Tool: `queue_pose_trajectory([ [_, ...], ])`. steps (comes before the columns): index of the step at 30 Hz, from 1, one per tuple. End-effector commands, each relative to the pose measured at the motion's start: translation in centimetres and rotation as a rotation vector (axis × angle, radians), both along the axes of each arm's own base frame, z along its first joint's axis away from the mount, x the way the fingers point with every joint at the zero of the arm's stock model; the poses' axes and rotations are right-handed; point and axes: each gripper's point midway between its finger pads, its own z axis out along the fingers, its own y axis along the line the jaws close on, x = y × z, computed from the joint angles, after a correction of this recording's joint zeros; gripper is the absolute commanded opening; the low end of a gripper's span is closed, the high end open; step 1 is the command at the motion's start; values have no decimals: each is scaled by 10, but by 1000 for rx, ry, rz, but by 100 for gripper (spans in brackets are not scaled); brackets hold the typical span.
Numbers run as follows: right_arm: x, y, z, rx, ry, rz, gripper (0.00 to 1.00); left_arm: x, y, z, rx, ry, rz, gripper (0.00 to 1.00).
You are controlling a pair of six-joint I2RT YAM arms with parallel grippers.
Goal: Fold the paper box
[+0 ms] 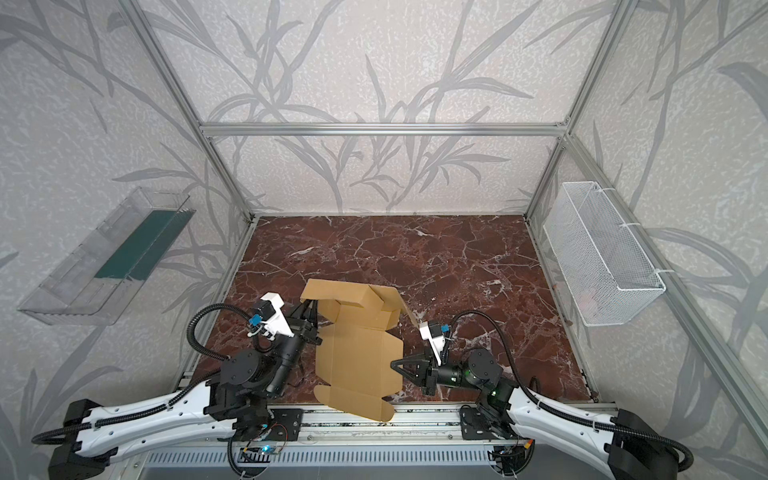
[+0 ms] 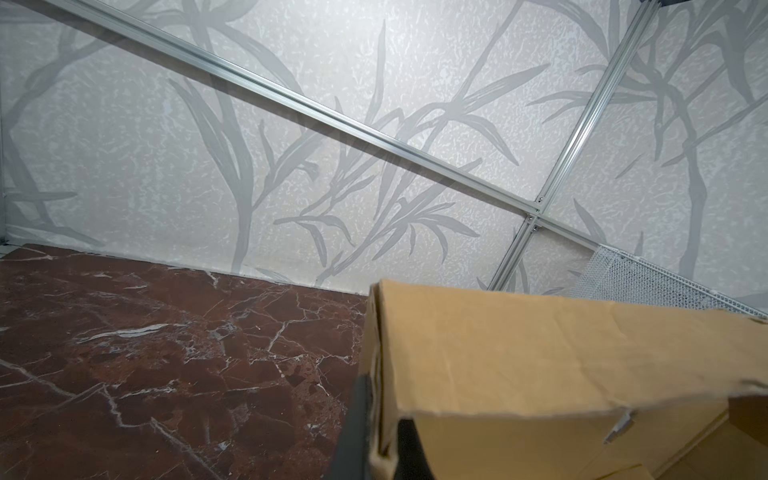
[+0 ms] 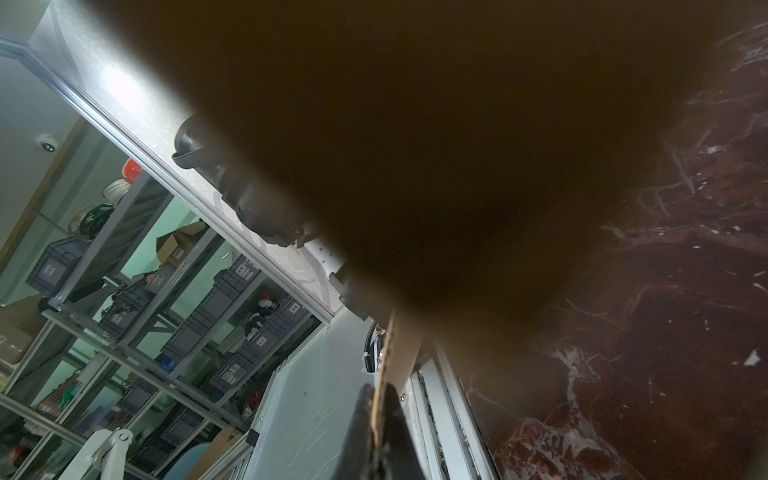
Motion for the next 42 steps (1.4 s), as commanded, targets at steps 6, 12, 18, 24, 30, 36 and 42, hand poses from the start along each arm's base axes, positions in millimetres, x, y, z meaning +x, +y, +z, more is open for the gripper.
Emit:
queue_pose_trajectory([
  [6,-8,3,18,85,-38,55,0,-15,-22,27,-98,-45,-173,0],
  [12,-7,10,14,56,-41,75,0,-17,-21,26,-114,-47,-182,0],
  [18,1,10,3,16,-17,30,6,-18,-19,27,-123,-50,-189,0],
  [24,8,-3,-8,-80,-6,-60,27,-15,-12,15,-24,-16,-145,0],
  [30,8,-33,-7,-185,-54,-171,42,-9,-6,-3,166,44,-92,0],
  [36,10,-58,-6,-300,-86,-255,53,3,-1,-13,329,99,-63,0],
  [42,14,-72,11,-355,-128,-315,56,19,5,-26,390,196,-98,0],
])
